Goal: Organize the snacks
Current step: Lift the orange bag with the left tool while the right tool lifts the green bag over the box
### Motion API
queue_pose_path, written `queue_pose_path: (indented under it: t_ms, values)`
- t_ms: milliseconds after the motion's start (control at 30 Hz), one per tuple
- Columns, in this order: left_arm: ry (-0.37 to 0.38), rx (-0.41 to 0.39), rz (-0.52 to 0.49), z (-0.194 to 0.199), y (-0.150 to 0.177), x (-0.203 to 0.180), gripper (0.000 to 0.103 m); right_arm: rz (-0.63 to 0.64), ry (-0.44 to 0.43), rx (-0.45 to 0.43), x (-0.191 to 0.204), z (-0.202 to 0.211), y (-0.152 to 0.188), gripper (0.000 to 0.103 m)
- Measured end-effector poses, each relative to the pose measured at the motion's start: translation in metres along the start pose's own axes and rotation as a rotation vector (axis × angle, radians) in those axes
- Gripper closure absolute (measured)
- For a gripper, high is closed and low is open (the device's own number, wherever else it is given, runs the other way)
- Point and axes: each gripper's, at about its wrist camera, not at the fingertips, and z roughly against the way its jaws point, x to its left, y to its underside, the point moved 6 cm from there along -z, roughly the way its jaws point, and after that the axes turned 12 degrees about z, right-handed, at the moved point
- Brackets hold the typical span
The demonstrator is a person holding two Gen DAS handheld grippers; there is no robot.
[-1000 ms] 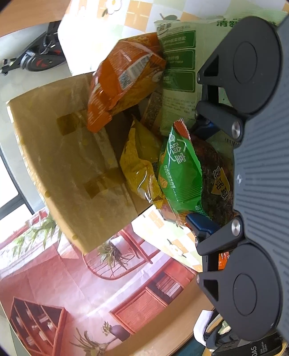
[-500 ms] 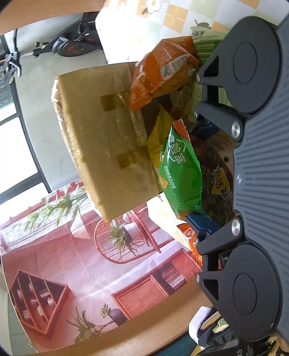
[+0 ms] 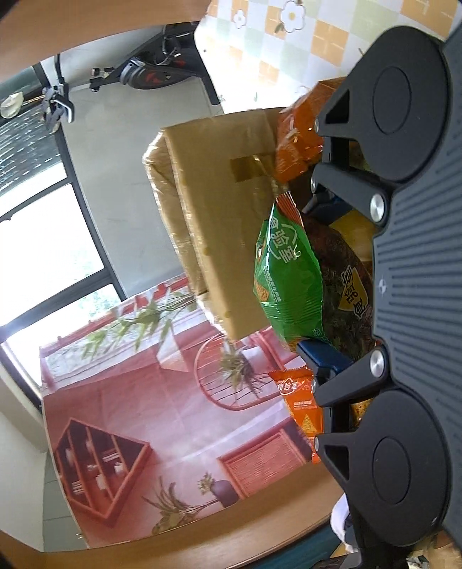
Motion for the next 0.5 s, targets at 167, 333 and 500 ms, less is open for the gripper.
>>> queue_pose_path:
  t_ms: [167,333,500]
  values:
    - [0.011,-0.018,-0.015,-0.002,-0.013,-0.009,0.022,-0.006,-0.003,-0.044,-0.005,0.007,-0.017,0.032]
    - [0.04,-0.043,-0.036,-0.007,-0.033,-0.025,0.022,-0.009,0.018,-0.092,-0.019,0.01,-0.041,0.032]
    - [0.083,-0.071,-0.071,-0.023,-0.06,-0.051,0.022,0.011,0.051,-0.151,-0.038,0.008,-0.075,0.032]
